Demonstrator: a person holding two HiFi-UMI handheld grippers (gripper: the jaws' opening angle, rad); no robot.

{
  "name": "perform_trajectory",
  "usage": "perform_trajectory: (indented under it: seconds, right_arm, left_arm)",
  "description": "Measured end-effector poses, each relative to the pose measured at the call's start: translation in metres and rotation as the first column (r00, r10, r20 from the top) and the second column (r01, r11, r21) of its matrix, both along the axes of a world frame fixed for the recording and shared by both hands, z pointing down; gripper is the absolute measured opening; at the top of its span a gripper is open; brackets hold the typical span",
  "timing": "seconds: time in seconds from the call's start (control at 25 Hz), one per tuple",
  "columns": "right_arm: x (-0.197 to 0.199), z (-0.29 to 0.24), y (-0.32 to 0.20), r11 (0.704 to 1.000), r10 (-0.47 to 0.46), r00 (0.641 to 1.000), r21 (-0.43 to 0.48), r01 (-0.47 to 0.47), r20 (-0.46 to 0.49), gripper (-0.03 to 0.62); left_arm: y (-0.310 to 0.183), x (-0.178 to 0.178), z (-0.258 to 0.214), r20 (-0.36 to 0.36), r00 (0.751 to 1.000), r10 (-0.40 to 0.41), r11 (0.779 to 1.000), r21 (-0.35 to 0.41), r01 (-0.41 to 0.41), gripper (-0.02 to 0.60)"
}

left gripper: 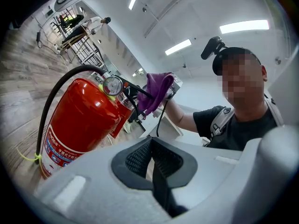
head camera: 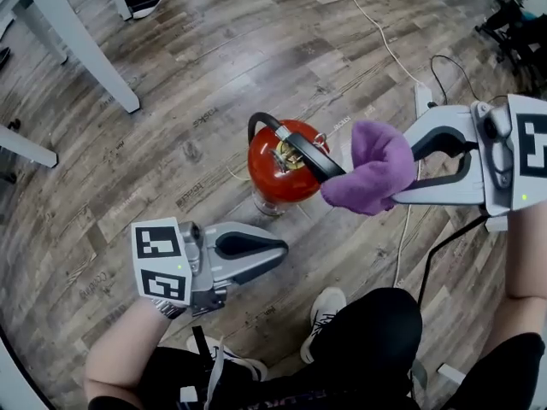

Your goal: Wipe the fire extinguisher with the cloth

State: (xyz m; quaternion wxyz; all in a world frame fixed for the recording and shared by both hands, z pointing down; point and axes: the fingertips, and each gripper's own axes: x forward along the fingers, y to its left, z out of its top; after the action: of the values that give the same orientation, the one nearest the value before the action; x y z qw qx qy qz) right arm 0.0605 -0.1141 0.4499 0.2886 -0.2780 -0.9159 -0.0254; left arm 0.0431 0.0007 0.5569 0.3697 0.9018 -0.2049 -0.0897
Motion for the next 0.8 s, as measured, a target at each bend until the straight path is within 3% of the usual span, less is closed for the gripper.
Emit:
perform_trajectory:
  seconds: [0.2, 0.32, 0.6, 0.8]
  right_arm:
    - [-0.040, 0.025, 0.014, 0.970, -0.170, 0.965, 0.139, 0.199, -0.198, 0.071]
    - [-0.069, 0.038, 0.014, 0.951, -0.209, 0.941, 0.169, 0.259, -0.266, 0.071]
    - [-0.141, 0.080, -0.024, 0.976, -0.074, 0.952, 0.175, 0.131, -0.298, 0.071]
    - [-0.153, 0.090, -0.038, 0.976, -0.022, 0.948, 0.200, 0.090, -0.318, 0.069]
  left_arm:
    - [0.001, -0.001, 0.002, 0.005, 1.000, -0.011, 1.000, -0.009, 0.011, -0.003]
    - [0.004, -0.003, 0.004, 0.004, 1.000, -0.018, 1.000, -0.016, 0.018, -0.003]
    - [0.009, -0.018, 0.003, -0.008, 0.998, -0.061, 0.998, -0.013, 0.061, -0.003]
    - [0.012, -0.021, 0.001, -0.012, 0.998, -0.069, 0.997, -0.021, 0.069, -0.003]
